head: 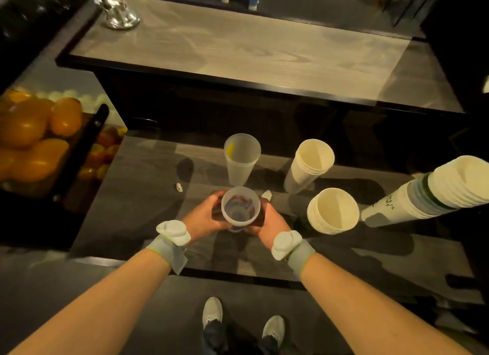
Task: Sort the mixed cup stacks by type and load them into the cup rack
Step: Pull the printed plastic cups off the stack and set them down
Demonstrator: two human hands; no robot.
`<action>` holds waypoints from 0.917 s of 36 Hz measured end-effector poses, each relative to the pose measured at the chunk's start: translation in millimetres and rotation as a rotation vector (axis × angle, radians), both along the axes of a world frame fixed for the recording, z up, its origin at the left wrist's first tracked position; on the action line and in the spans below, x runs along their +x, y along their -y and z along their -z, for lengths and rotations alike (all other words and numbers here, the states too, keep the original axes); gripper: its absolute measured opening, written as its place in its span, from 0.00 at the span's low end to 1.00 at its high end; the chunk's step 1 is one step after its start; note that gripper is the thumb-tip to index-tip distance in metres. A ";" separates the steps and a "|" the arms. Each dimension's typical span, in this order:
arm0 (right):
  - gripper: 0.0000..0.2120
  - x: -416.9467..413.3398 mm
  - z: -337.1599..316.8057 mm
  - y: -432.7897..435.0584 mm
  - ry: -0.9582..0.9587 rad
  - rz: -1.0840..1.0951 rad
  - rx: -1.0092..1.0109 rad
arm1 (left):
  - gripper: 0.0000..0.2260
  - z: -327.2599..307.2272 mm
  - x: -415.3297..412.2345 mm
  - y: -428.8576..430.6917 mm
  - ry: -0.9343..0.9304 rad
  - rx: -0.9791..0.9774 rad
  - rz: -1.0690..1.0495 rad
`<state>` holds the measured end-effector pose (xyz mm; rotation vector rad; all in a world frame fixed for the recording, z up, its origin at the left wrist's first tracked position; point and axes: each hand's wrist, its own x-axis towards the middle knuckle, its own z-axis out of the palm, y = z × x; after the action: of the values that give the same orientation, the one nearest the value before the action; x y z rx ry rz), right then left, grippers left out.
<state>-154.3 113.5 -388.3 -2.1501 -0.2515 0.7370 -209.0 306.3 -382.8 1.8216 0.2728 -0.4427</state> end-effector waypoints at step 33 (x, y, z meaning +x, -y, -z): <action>0.28 85.6 -261.3 262.1 0.494 0.444 -0.064 | 0.14 -206.8 146.5 212.7 0.443 0.240 0.405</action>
<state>-68.7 -148.6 -127.1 -2.3088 0.0020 -0.0439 -62.6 93.6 -176.0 2.1608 -0.3688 -0.2781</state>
